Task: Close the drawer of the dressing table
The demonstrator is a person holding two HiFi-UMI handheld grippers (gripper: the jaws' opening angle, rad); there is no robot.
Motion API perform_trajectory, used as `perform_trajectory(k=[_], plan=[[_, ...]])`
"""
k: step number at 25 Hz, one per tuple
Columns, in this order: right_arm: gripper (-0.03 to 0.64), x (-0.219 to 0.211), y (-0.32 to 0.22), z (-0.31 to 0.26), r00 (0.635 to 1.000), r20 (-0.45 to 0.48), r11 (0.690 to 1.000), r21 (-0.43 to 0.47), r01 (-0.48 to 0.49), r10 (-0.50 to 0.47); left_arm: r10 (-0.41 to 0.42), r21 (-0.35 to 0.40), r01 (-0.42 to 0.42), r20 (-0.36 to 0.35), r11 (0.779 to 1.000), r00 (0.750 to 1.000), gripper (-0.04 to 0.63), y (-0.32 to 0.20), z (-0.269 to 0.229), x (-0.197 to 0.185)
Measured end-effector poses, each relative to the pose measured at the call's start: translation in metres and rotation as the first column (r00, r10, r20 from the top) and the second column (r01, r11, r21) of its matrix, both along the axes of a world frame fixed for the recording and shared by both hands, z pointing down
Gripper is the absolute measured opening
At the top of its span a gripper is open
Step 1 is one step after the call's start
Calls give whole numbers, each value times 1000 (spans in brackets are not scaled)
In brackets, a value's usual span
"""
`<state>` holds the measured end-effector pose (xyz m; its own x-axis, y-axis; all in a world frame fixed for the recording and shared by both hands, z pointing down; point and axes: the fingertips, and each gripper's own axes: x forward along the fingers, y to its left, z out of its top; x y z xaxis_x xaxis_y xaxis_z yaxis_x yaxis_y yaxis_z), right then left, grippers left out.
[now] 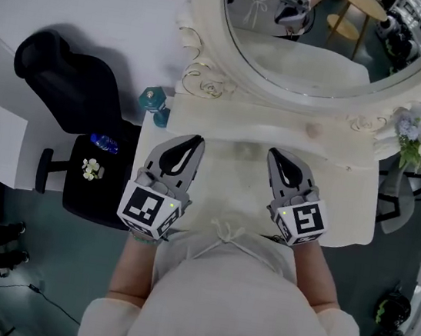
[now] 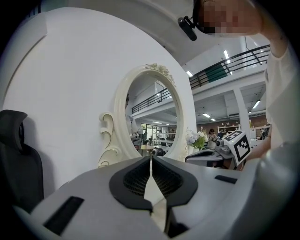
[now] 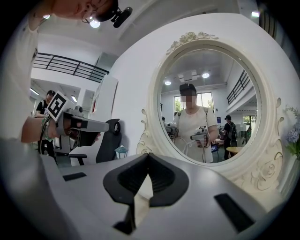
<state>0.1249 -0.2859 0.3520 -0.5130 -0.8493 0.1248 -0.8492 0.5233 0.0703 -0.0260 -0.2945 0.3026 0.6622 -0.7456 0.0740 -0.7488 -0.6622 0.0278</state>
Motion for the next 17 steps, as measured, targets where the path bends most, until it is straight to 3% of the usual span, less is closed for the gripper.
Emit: perform_trajectory(k=[17], plan=[[2,0,-11,2,999,35,999,2,-33,33,10,-24,-10,-3,1000,1000,31,-5,11,1]])
